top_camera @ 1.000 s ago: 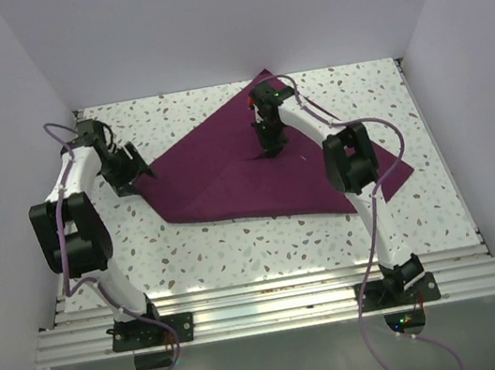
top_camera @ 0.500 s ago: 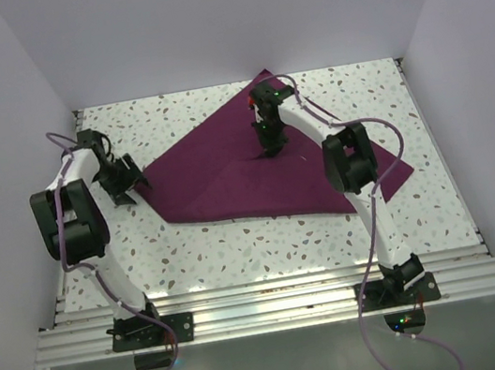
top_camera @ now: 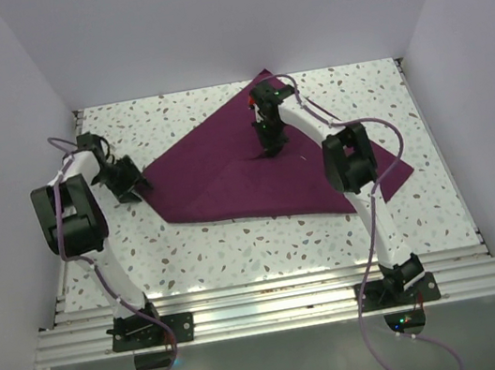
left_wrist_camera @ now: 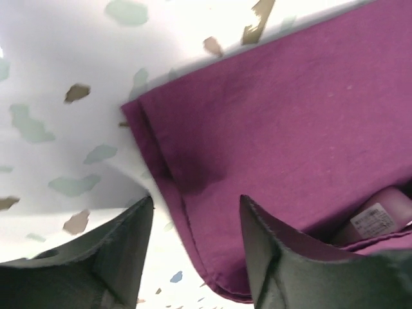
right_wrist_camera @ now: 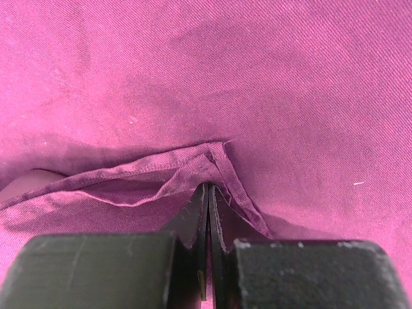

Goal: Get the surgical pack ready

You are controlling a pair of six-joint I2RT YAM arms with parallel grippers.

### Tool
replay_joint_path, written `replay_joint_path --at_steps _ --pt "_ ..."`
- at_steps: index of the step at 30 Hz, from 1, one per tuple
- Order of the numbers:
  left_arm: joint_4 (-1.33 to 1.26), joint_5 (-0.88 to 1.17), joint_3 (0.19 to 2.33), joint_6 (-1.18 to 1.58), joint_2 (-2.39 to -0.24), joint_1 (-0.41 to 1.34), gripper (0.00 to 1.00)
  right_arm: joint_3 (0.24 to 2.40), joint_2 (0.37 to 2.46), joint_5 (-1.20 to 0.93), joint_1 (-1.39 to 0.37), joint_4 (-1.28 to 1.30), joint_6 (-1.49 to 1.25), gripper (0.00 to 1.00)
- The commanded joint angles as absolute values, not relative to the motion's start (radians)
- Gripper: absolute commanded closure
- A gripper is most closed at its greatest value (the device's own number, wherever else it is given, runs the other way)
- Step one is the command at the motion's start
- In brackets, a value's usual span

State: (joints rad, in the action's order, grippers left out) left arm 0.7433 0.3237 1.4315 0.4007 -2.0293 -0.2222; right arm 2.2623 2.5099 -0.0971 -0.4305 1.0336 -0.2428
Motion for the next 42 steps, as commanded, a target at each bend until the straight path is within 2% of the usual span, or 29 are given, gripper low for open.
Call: replay_joint_path --at_steps 1,3,6,7,9,10,13,21,25,34,42 --pt "0.626 0.359 1.428 0.371 -2.103 -0.227 0.42 2.25 2.614 -0.048 -0.419 1.0 -0.216 1.0" --pt "0.609 0.368 1.428 0.37 -2.108 -0.226 0.45 2.261 2.625 -0.048 -0.419 1.008 -0.215 1.0" --pt "0.592 0.387 1.422 0.367 -2.103 -0.227 0.58 2.286 2.632 -0.052 -0.417 1.02 -0.216 1.0" --pt "0.585 0.397 1.419 0.365 -2.099 -0.226 0.67 2.295 2.634 -0.054 -0.417 1.022 -0.216 1.0" --pt "0.581 0.399 1.416 0.364 -2.083 -0.227 0.77 2.301 2.635 -0.055 -0.417 1.023 -0.215 1.0" --pt "0.578 0.408 1.407 0.365 -2.074 -0.226 0.86 2.307 2.638 -0.058 -0.419 1.028 -0.215 1.0" --pt "0.571 0.411 1.391 0.374 -2.034 -0.224 1.0 2.312 2.641 -0.06 -0.419 1.037 -0.21 1.0" --pt "0.529 0.365 1.276 0.469 -1.777 -0.166 1.0 2.309 2.64 -0.057 -0.417 1.061 -0.222 1.0" --pt "0.57 0.302 1.287 0.523 -1.652 -0.075 1.0 2.309 2.649 -0.055 -0.419 1.078 -0.233 1.0" --pt "0.632 0.287 1.356 0.658 -1.539 0.115 1.0 2.306 2.666 -0.069 -0.414 1.083 -0.239 1.0" --pt "0.626 0.304 1.506 0.802 -1.577 0.322 1.0 2.321 2.692 -0.094 -0.416 1.088 -0.245 1.0"
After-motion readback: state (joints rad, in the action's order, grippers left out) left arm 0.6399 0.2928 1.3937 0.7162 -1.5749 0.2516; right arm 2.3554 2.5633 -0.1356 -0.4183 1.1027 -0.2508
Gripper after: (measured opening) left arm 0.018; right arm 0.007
